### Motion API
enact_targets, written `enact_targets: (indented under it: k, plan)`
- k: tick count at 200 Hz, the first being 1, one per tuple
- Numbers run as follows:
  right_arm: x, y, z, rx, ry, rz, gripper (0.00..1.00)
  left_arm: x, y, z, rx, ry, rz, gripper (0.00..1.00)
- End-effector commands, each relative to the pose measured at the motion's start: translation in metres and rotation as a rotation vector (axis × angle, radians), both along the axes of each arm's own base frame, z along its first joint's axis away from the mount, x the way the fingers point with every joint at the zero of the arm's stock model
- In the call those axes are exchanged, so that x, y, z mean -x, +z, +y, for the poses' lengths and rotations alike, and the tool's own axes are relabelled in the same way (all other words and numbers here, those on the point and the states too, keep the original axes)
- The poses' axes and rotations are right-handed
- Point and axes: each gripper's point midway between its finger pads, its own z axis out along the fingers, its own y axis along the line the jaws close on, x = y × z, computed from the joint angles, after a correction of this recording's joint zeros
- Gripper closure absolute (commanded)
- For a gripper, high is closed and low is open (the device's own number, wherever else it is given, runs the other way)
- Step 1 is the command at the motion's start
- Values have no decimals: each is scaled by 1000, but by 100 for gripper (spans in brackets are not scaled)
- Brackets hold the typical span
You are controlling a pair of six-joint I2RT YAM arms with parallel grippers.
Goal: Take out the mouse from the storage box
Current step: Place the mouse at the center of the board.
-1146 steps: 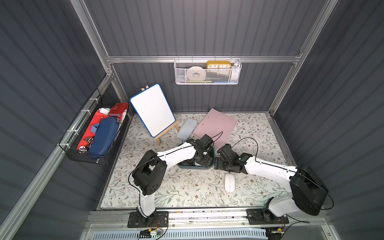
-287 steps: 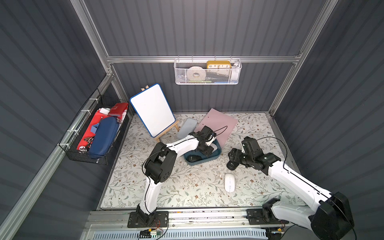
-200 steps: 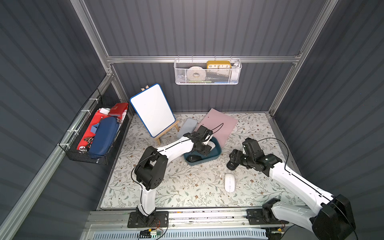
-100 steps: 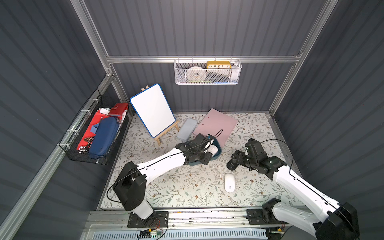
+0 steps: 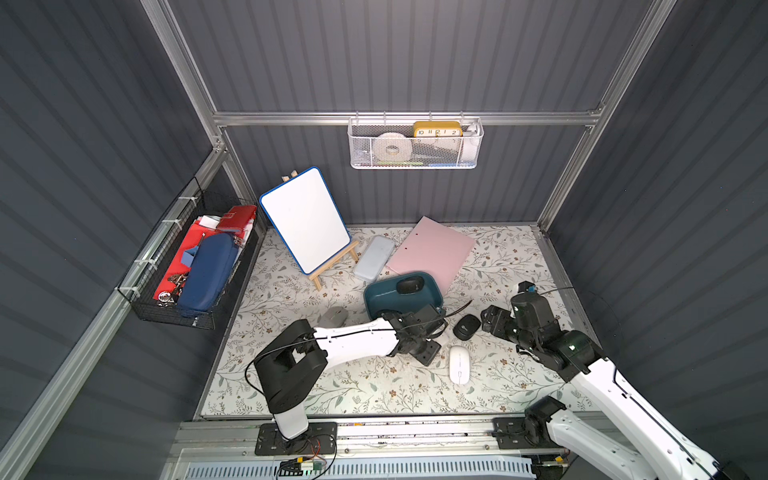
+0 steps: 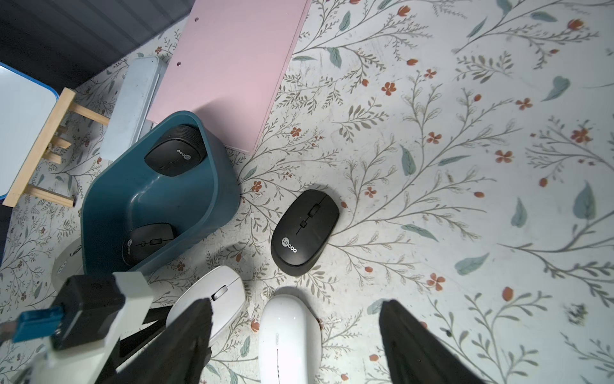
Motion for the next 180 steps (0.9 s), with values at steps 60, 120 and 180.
enact_targets:
  k: [60, 120, 180]
  plan:
    - [9, -12, -13, 72, -16, 41, 17, -1, -25, 1, -12, 47, 14, 38]
    - [-1, -7, -7, 81, 8, 40, 17, -3, 25, 8, 83, 72, -58, 11]
    - [-26, 5, 19, 83, 112, 41, 17, -34, 147, 67, 312, 328, -343, 3]
